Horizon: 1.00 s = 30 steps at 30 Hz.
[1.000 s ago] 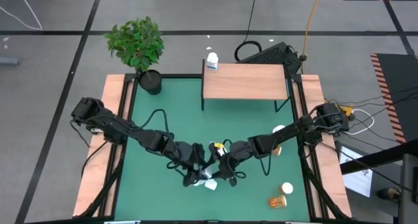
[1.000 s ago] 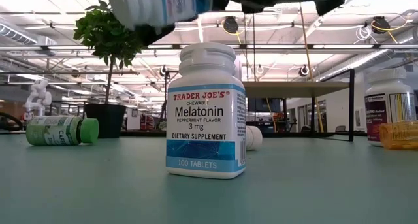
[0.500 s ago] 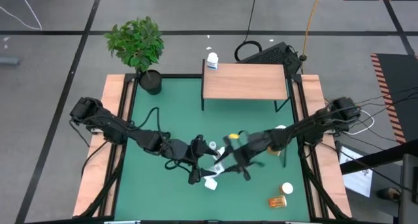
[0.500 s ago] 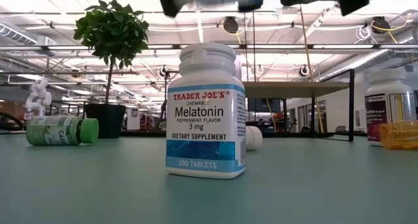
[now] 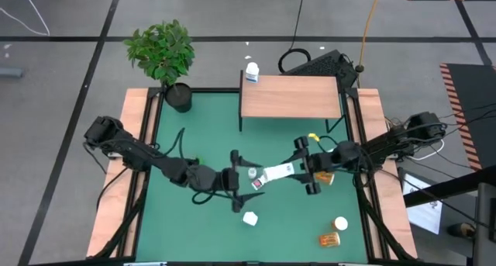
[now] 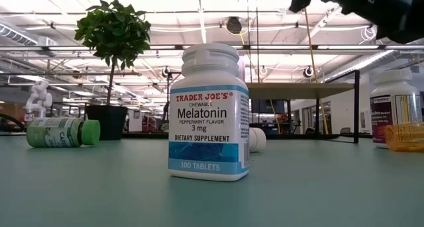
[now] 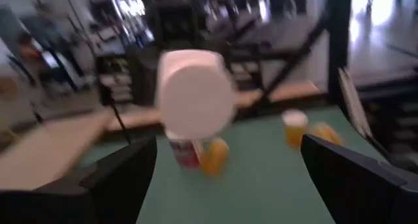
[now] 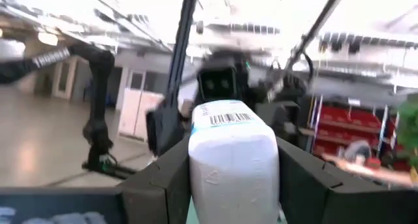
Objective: Pick and place medicine bottles onto shelf by color
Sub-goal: Align the left white and blue pill bottle with the other blue pill bottle on the shelf
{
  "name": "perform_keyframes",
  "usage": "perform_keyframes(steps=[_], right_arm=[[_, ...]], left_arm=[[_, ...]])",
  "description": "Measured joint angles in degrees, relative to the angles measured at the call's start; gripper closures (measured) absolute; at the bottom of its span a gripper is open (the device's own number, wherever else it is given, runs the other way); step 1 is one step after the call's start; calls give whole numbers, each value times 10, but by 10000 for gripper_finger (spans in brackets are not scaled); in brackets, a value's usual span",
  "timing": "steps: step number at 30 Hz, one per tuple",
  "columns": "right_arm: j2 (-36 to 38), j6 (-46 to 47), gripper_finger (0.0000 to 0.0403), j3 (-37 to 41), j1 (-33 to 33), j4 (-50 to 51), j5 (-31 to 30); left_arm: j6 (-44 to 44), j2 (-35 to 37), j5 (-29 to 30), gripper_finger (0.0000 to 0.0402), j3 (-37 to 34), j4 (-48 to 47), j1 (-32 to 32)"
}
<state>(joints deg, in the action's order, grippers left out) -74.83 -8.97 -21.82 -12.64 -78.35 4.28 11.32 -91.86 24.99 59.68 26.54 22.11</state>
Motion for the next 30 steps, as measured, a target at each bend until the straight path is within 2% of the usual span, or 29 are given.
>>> perform_keyframes(steps=[7,13,17,25,30], right_arm=[[-1,4,230,0,-1,-53,-1],[-1,27,230,0,-4,-72,-1],[0,23,230,0,-15,-66,-1],[-1,26,230,0,-21,-71,-28],[-1,39,230,0,-33,-48,-14]], left_arm=[[97,-74,-98,21,0,176,-47],[132,-83,-104,21,0,274,-64],[147,-84,-102,38,0,288,-65],[199,-83,-114,127,0,281,-64],[210,-84,-130,145,0,263,-61]])
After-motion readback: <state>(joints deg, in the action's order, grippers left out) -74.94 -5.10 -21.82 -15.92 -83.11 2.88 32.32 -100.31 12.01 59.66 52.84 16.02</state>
